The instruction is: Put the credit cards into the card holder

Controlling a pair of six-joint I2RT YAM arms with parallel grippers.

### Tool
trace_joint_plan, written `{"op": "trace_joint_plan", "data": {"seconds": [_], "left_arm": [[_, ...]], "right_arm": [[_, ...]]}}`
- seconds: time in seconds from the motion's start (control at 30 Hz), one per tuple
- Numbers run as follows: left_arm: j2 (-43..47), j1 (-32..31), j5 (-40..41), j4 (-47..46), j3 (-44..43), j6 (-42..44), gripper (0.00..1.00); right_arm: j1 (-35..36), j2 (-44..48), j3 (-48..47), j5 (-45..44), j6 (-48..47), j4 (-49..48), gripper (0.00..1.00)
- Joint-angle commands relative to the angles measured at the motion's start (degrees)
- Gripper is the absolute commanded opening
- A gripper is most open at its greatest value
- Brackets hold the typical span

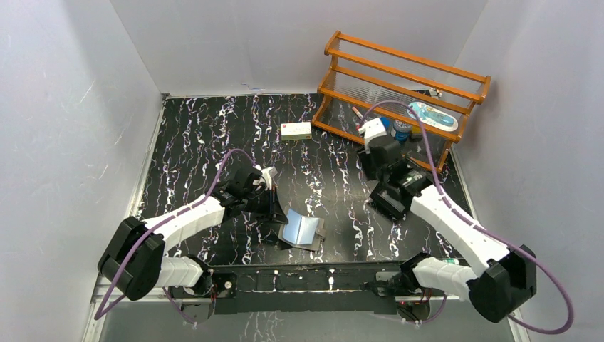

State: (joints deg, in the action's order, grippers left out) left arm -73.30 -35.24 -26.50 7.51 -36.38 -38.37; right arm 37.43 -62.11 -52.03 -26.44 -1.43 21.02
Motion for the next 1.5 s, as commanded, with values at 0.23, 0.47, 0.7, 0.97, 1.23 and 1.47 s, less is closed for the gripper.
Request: {"op": "trace_joint_plan", "data": {"seconds": [0.23, 0.47, 0.7, 0.97, 1.23, 1.47], "left_arm": [[2.0, 0.4, -3.8, 0.7, -0.9, 0.3, 0.0], [2.3, 0.4, -4.0, 0.2, -0.2, 0.1, 0.0], [2.2, 0.4, -4.3, -1.2, 1.3, -0.2, 0.0], [1.7, 0.4, -4.5, -0.3, 0.5, 1.1, 0.0], [2.4, 0.3, -3.5, 1.2, -0.1, 2.2, 0.0], [2.6, 0.4, -3.2, 0.8, 0.5, 1.9, 0.0]], "right_arm": [[-21.2, -8.0, -2.8, 3.4, -20.4, 8.6, 0.59], [-24.1, -13.3, -1.7, 7.7, -22.2, 6.4, 0.59], [-24.1, -15.2, 2.2, 4.8, -24.5, 0.4, 0.6], [-24.1, -18.1, 5.1, 1.7, -25.6, -3.1, 0.62], [-24.1, -19.2, 6.5, -0.9, -26.0, -5.7, 0.53], [-24.1, -18.9, 4.6, -1.2, -24.8, -3.4, 0.43]]}}
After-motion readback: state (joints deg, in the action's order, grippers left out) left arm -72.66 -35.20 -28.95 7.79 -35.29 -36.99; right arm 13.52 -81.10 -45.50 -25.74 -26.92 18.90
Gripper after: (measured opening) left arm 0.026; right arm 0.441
